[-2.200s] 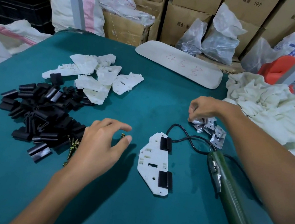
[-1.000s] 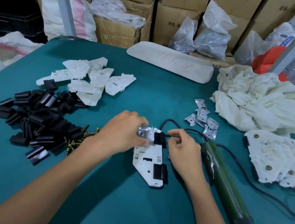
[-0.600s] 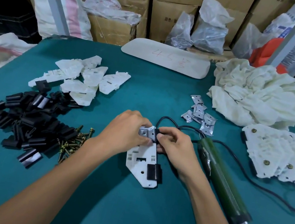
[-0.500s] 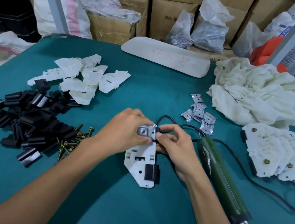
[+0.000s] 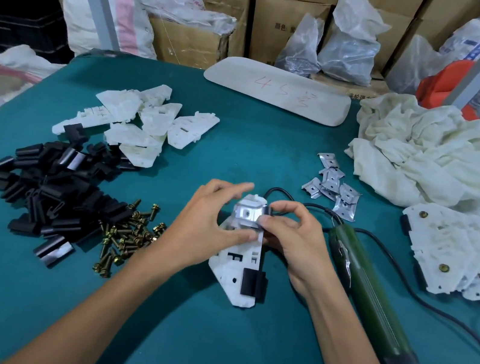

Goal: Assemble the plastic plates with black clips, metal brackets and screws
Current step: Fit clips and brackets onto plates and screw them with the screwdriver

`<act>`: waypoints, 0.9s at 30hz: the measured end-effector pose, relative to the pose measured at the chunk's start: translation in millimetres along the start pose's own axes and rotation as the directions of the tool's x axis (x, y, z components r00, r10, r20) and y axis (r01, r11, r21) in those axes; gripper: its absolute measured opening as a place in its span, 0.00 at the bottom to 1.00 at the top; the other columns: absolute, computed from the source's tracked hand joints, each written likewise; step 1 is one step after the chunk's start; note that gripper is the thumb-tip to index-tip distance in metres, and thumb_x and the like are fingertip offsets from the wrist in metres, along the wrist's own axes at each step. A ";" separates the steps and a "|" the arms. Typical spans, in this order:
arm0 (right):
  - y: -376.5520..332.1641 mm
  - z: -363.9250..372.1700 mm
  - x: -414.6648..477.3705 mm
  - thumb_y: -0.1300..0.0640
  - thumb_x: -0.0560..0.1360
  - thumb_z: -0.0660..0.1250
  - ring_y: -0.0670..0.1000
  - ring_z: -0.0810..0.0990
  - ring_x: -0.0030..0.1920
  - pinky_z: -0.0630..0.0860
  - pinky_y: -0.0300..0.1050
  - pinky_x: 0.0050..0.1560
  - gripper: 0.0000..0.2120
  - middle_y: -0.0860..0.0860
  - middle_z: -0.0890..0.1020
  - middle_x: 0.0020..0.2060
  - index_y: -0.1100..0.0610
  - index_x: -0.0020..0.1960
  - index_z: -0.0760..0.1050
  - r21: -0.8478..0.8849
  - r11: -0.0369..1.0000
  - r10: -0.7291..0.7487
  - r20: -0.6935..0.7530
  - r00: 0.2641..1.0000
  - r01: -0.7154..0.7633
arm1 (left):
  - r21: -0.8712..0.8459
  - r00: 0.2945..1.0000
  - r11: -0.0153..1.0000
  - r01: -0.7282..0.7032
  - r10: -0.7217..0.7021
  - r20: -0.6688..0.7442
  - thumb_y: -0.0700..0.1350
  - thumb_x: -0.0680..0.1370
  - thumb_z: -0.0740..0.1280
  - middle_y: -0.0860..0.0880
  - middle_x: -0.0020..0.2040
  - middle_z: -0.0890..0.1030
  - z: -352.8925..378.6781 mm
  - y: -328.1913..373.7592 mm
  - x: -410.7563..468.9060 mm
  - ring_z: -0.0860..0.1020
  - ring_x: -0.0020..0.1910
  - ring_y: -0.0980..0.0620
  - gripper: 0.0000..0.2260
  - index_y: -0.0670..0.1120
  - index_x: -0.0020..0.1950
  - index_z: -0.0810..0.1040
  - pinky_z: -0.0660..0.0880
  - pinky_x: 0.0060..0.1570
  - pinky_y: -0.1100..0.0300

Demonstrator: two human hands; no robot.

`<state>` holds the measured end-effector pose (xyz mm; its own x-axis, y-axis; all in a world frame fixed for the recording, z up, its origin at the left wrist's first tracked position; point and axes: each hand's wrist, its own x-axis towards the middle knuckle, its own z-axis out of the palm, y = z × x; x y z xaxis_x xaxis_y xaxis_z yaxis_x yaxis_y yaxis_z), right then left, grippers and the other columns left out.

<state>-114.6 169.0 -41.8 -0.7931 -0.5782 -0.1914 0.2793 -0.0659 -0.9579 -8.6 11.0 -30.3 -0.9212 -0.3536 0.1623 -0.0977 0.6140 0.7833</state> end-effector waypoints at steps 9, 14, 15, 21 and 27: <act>-3.7 -0.5 -2.1 0.65 0.74 0.74 0.53 0.84 0.40 0.82 0.44 0.43 0.11 0.59 0.86 0.43 0.56 0.53 0.77 0.093 0.995 -0.039 0.056 0.998 0.033 | -0.616 0.970 0.750 0.242 -0.184 0.157 0.56 0.79 0.69 0.31 0.52 0.81 9.5 -0.2 -19.3 0.78 0.49 0.42 0.16 0.44 0.54 0.85 0.74 0.55 0.35; -5.3 -5.4 -6.0 0.67 0.77 0.71 0.52 0.85 0.41 0.82 0.43 0.42 0.10 0.58 0.86 0.43 0.57 0.53 0.75 0.110 0.994 -0.028 0.098 0.995 0.017 | -0.640 0.963 0.723 0.259 -0.241 0.118 0.57 0.74 0.73 0.32 0.51 0.82 9.3 -1.8 -17.2 0.78 0.46 0.44 0.17 0.43 0.50 0.85 0.74 0.51 0.46; -6.0 -5.4 -7.1 0.67 0.77 0.72 0.53 0.85 0.41 0.82 0.43 0.42 0.10 0.58 0.86 0.43 0.57 0.54 0.75 0.114 0.993 -0.026 0.108 0.994 0.014 | -0.642 0.964 0.723 0.255 -0.240 0.112 0.56 0.74 0.73 0.32 0.51 0.82 9.3 -2.1 -17.3 0.79 0.46 0.44 0.17 0.43 0.50 0.85 0.74 0.51 0.46; -6.4 -1.5 -10.4 0.56 0.66 0.79 0.52 0.83 0.40 0.81 0.43 0.41 0.17 0.56 0.83 0.41 0.53 0.52 0.78 0.100 0.995 -0.028 0.094 0.995 0.018 | -0.546 0.980 0.814 0.200 -0.172 0.102 0.57 0.80 0.66 0.41 0.49 0.85 8.5 -1.4 -22.7 0.81 0.47 0.47 0.16 0.46 0.51 0.85 0.78 0.53 0.40; 0.6 -2.4 -7.3 0.59 0.72 0.79 0.53 0.81 0.37 0.80 0.43 0.40 0.12 0.56 0.83 0.37 0.55 0.52 0.79 -0.006 1.000 -0.010 0.051 0.999 0.011 | -0.241 0.987 0.959 0.148 -0.159 -0.027 0.67 0.78 0.59 0.60 0.35 0.71 5.1 -7.2 -17.2 0.70 0.36 0.59 0.21 0.51 0.36 0.71 0.68 0.41 0.60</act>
<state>-110.0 175.1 -41.6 -0.7673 -0.6183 -0.1703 0.2678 -0.0676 -0.9611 6.0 16.3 -41.8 -0.8835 -0.4656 0.0514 -0.1397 0.3668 0.9198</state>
